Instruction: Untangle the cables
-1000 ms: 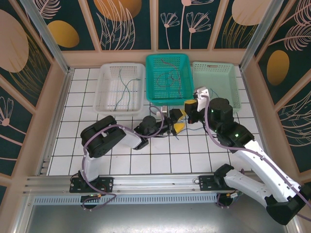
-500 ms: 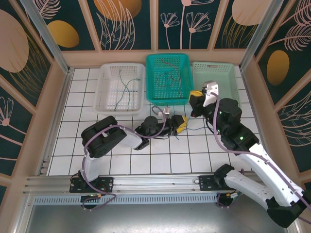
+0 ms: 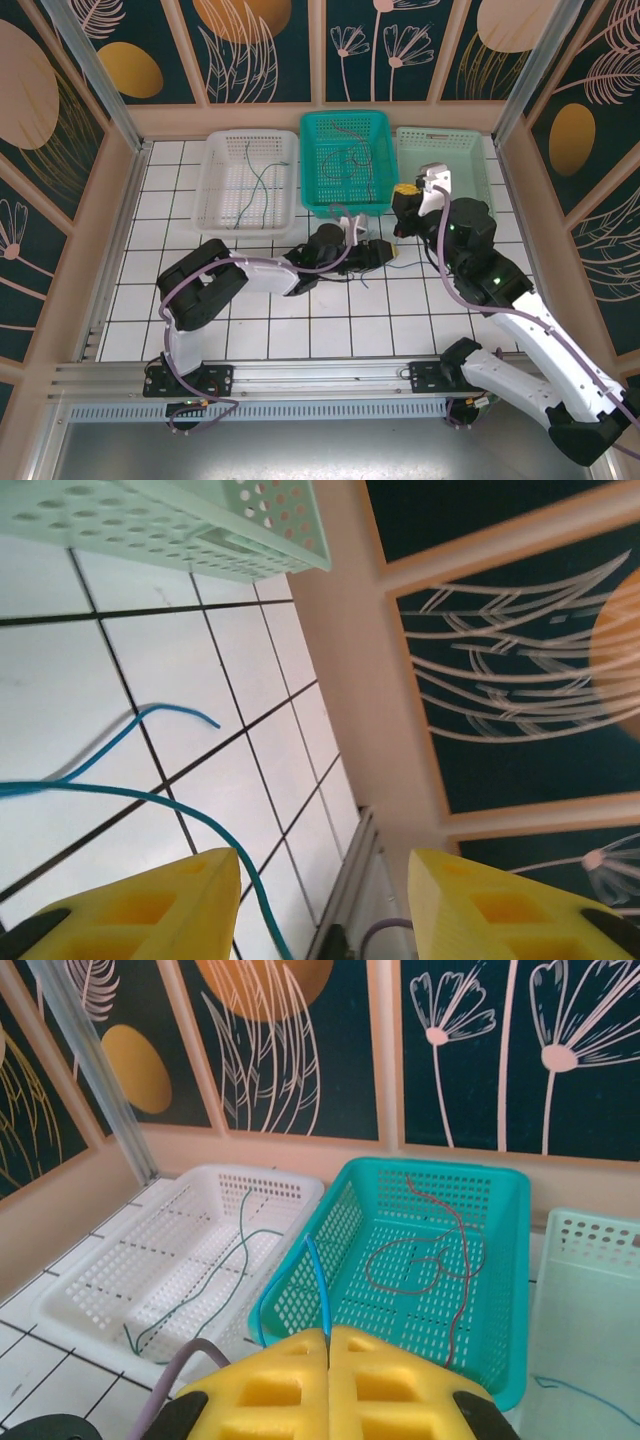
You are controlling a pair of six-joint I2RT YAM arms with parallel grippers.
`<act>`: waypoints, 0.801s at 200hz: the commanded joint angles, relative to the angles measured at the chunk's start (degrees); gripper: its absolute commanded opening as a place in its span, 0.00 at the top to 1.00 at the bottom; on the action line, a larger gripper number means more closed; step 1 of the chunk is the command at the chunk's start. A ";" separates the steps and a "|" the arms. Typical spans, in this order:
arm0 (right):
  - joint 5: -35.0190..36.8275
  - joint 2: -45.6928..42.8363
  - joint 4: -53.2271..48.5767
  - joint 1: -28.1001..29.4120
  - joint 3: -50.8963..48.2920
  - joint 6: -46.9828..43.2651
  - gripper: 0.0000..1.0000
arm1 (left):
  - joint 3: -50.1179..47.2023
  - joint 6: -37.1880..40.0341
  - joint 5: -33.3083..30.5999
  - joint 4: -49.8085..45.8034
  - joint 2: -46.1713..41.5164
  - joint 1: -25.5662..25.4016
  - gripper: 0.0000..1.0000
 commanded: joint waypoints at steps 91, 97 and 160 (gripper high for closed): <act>16.66 -4.50 2.61 -3.04 5.47 -7.38 1.00 | 0.75 21.05 -13.11 -21.69 -10.26 -1.32 0.27; 17.76 -4.44 3.48 -3.47 5.27 -8.17 1.00 | 0.84 22.32 -14.61 -23.08 -11.36 -1.38 0.25; 9.65 0.69 15.41 -18.10 3.07 -12.60 1.00 | -2.13 27.36 -25.23 -27.93 -18.26 -1.33 0.04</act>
